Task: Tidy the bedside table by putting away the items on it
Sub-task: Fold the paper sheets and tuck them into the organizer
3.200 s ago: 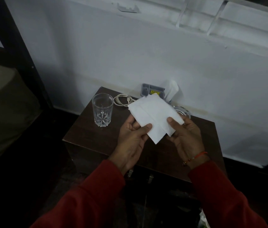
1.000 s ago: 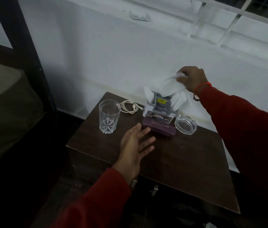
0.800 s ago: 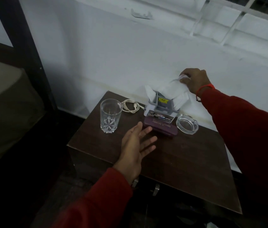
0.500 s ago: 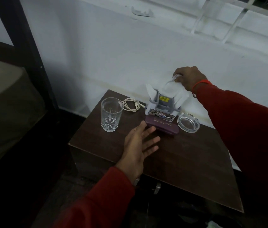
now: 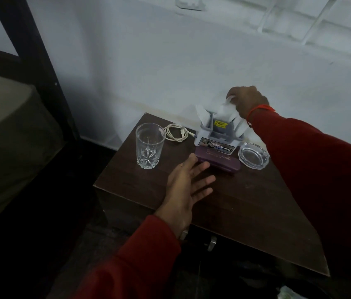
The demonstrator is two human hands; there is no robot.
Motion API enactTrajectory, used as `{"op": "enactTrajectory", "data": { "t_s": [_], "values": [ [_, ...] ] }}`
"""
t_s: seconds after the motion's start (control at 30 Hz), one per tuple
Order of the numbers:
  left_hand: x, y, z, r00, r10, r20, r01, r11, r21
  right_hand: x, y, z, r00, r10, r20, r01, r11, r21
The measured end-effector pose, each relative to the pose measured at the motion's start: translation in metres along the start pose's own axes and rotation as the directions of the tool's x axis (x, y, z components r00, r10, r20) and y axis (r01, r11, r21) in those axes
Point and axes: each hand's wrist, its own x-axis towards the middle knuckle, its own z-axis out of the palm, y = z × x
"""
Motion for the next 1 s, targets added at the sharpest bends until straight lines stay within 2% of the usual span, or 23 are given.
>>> {"op": "enactTrajectory", "data": {
  "t_s": [0.1,0.27,0.4,0.53,0.63,0.7,0.8,0.83,1.0],
  "values": [
    [-0.001,-0.001,0.001,1.000,-0.005,-0.007,0.005,1.000,0.001,0.002,0.007,-0.010,0.997,-0.025,-0.073,0.023,0.999,-0.036],
    [-0.003,-0.002,0.005,1.000,-0.018,-0.008,0.018,1.000,0.018,0.001,0.002,-0.011,0.984,-0.146,-0.099,0.129,0.979,-0.159],
    [-0.003,-0.003,0.006,0.999,-0.027,-0.017,0.027,0.999,0.028,0.000,-0.007,0.005,0.986,-0.168,-0.012,0.162,0.967,-0.199],
    [-0.001,-0.002,0.005,0.999,-0.036,-0.025,0.036,0.999,0.031,0.000,-0.007,0.026,0.970,-0.145,0.194,0.168,0.979,-0.112],
    [-0.001,-0.001,0.004,0.999,-0.035,-0.025,0.035,0.999,0.030,0.000,-0.003,0.033,0.964,-0.125,0.233,0.146,0.986,-0.074],
    [-0.001,-0.001,0.004,0.999,-0.035,-0.021,0.035,0.999,0.032,-0.001,0.000,0.030,0.977,-0.117,0.180,0.130,0.989,-0.064],
    [-0.002,-0.001,0.003,0.999,-0.041,-0.020,0.042,0.999,0.032,-0.002,0.001,0.018,0.998,-0.063,-0.016,0.063,0.997,-0.041],
    [-0.002,-0.001,0.003,0.999,-0.042,-0.022,0.042,0.999,0.030,-0.002,0.001,0.016,0.997,-0.065,-0.031,0.064,0.997,-0.050],
    [-0.005,-0.001,0.006,0.999,-0.040,-0.022,0.040,0.999,0.024,-0.004,-0.008,0.020,0.950,-0.175,0.258,0.210,0.971,-0.113]
  ]
}}
